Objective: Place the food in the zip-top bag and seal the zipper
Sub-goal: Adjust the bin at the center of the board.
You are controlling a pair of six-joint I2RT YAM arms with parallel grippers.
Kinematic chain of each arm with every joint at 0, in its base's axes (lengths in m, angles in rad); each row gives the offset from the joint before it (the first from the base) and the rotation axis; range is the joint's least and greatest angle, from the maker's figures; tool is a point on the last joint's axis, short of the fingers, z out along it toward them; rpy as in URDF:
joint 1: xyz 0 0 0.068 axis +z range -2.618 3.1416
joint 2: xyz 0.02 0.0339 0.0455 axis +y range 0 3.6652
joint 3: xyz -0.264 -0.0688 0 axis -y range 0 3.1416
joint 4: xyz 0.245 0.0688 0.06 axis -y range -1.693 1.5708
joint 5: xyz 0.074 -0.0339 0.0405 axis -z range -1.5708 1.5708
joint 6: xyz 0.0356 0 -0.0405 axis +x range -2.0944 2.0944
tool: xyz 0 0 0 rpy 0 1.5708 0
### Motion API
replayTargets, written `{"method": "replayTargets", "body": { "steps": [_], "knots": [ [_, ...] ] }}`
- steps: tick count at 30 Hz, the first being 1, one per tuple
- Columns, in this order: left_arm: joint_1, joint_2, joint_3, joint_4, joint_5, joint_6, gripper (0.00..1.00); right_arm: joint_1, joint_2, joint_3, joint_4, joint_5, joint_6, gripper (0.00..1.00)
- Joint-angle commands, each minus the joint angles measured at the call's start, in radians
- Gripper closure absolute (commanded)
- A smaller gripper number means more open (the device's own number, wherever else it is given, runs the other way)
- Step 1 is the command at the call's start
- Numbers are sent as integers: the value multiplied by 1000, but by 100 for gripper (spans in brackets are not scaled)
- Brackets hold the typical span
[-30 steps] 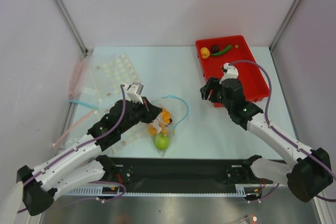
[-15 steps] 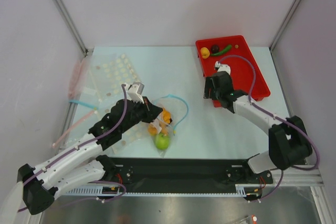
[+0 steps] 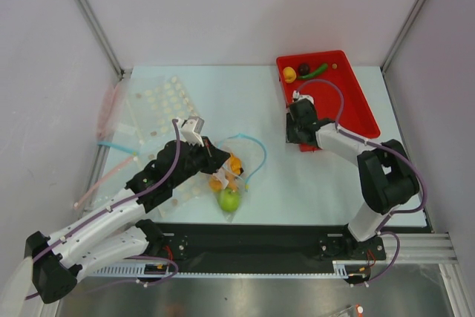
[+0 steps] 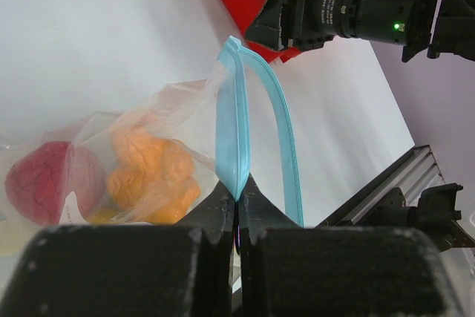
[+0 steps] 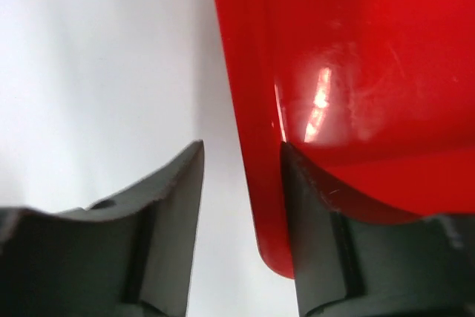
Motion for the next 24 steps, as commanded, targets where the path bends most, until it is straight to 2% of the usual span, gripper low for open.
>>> {"method": "replayTargets", "body": {
  "steps": [1, 5, 8, 11, 14, 18, 24],
  "knots": [
    [-4, -8, 13, 33, -17, 8, 100, 32, -29, 19, 47, -178, -29, 52],
    [-4, -9, 15, 28, -25, 11, 100, 147, -72, 14, 62, -211, -93, 60],
    [-4, -9, 16, 27, -27, 12, 100, 203, -121, 10, 65, -144, -124, 61],
    [-4, -11, 18, 28, -19, 12, 100, 183, -178, -24, 83, -120, -108, 55],
    [-2, -11, 18, 28, -17, 11, 100, 119, -232, -67, 103, -183, -77, 54],
    [-4, -15, 19, 25, -23, 12, 100, 88, -256, -93, 114, -165, -55, 34],
    [-4, -28, 16, 21, -36, 11, 100, 95, -200, -87, 159, -215, -22, 31]
  ]
}}
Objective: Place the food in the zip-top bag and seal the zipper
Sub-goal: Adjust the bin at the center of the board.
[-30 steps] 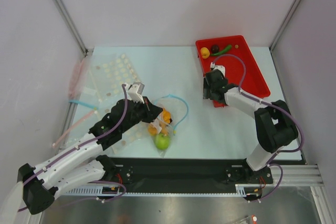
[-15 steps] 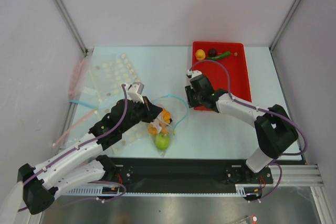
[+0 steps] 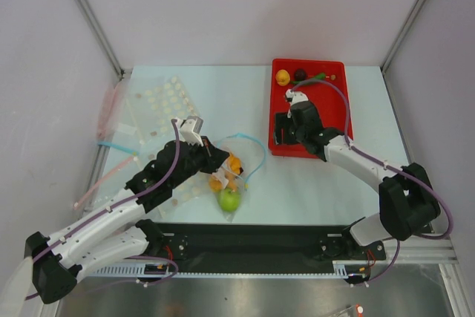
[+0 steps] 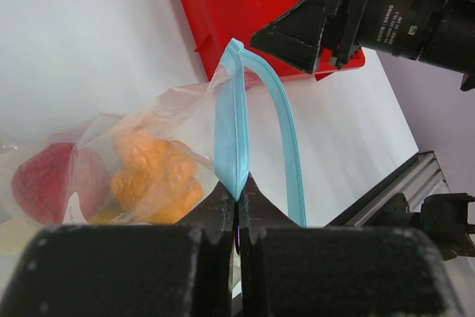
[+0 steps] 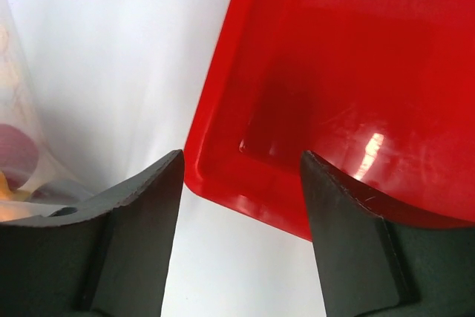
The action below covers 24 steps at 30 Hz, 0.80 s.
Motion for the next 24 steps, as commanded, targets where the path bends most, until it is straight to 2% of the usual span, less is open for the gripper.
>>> {"method": "replayTargets", "body": {
  "steps": [1, 7, 10, 13, 14, 17, 24],
  "knots": [
    [-4, -26, 16, 22, -17, 12, 100, 18, 40, 11, 65, -38, 25, 31],
    [-4, -24, 18, 21, -20, 13, 100, 75, 127, 68, 33, 34, 23, 31],
    [-4, -26, 18, 19, -19, 13, 100, 73, 163, 86, 10, 55, 33, 35],
    [-4, -29, 18, 19, -19, 13, 100, 72, 189, 112, -19, 86, 31, 46],
    [-4, -30, 16, 21, -19, 13, 100, 70, 206, 118, -45, 95, 31, 57],
    [-4, -26, 16, 21, -19, 12, 100, 50, 203, 123, -61, 104, 42, 77],
    [-4, -19, 18, 25, -12, 12, 100, -2, 106, 62, -38, 110, 60, 95]
  ]
}}
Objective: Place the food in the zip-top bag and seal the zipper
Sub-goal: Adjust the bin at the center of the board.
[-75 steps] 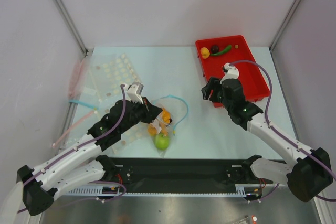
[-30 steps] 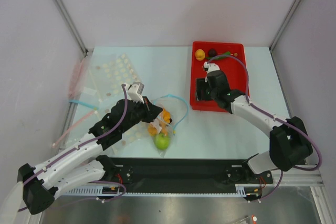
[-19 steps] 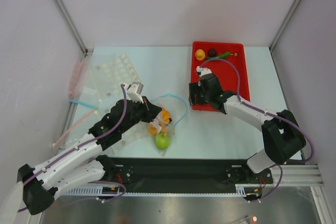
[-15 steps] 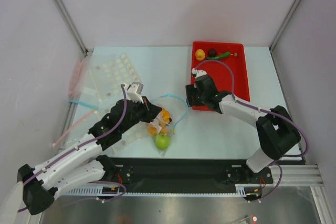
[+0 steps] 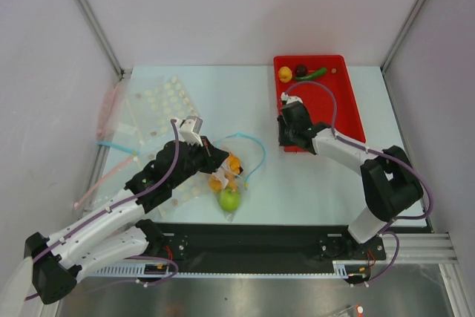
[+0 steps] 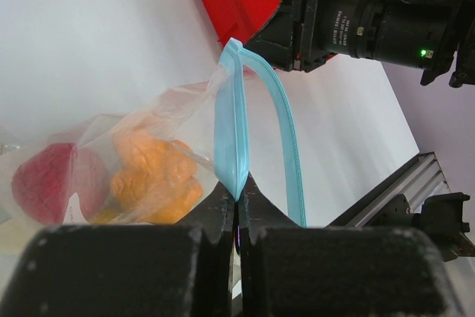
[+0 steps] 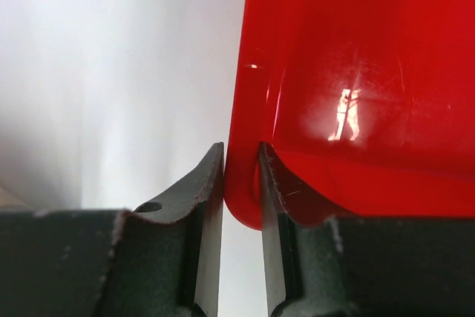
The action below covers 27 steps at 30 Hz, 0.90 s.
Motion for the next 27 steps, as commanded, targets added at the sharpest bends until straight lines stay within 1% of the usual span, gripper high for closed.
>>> {"method": "replayTargets", "body": {
  "steps": [1, 3, 5, 6, 9, 17, 20, 23, 26, 27],
  "knots": [
    [-4, -12, 16, 27, -6, 11, 100, -13, -80, -23, 18, 45, 15, 99],
    [-4, -13, 18, 29, -6, 11, 100, -4, -113, -35, 27, 67, 9, 100],
    [-4, -10, 16, 29, -6, 11, 100, 30, -137, -47, 35, 143, 1, 100],
    [-4, -10, 18, 29, -6, 11, 100, 44, -163, -53, 39, 223, -7, 100],
    [-4, -8, 18, 29, -6, 10, 100, 96, -202, -82, 70, 341, -19, 100],
    [-4, -11, 16, 29, -7, 11, 100, 130, -295, -138, 114, 513, -20, 100],
    [-4, -4, 18, 30, -6, 11, 100, 148, -329, -174, 163, 585, -25, 100],
    [-4, 2, 19, 30, -4, 13, 100, 159, -341, -223, 232, 578, -40, 100],
    [-4, 2, 19, 30, -7, 11, 100, 153, -302, -202, 223, 523, -34, 100],
    [-4, 2, 19, 30, -9, 13, 100, 153, -266, -191, 213, 498, -22, 100]
  ]
}}
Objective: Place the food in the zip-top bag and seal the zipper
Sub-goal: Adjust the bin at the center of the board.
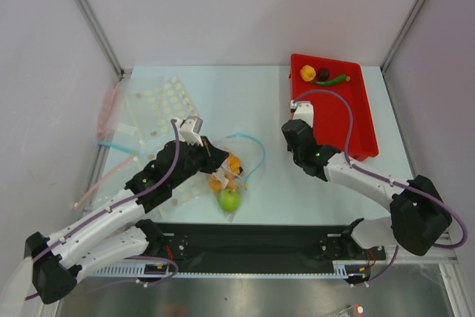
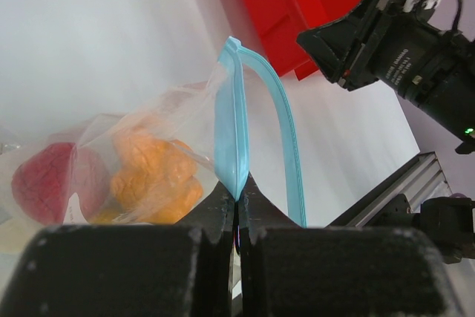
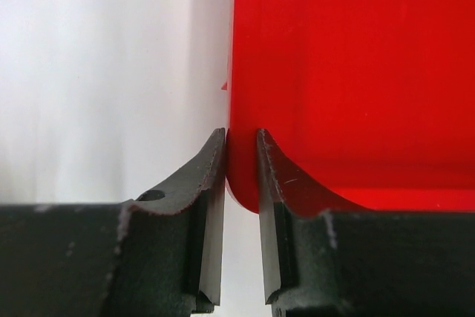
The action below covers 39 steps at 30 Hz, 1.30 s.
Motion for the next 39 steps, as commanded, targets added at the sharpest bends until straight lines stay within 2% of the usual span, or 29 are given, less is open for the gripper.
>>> {"method": "replayTargets", "body": {
  "steps": [1, 5, 7, 9, 11, 12, 27, 32, 34, 39],
  "knots": [
    [-4, -1, 19, 28, -10, 11, 100, 1, 49, 45, 71, 9, 9, 100],
    [-4, -1, 19, 30, -8, 13, 100, 3, 153, 77, 67, -87, 42, 100],
    [-4, -4, 21, 28, -7, 13, 100, 7, 212, 117, 56, -187, 39, 98],
    [-4, -5, 19, 27, -10, 13, 100, 9, 232, 146, 51, -308, 15, 74],
    [-4, -5, 21, 28, -10, 14, 100, 17, 223, 146, 68, -336, 4, 46],
    [-4, -7, 21, 25, -10, 14, 100, 20, 209, 137, 79, -338, 4, 41],
    [-4, -15, 22, 21, -5, 14, 100, 12, -32, 11, 108, -194, 16, 39],
    [-4, -21, 21, 19, -8, 16, 100, 15, -180, -78, 208, -204, 3, 37],
    [-4, -18, 22, 21, -7, 16, 100, 15, -236, -119, 240, -203, 1, 34],
    [-4, -15, 24, 19, -5, 14, 100, 15, -296, -156, 271, -206, 1, 33]
  ]
}}
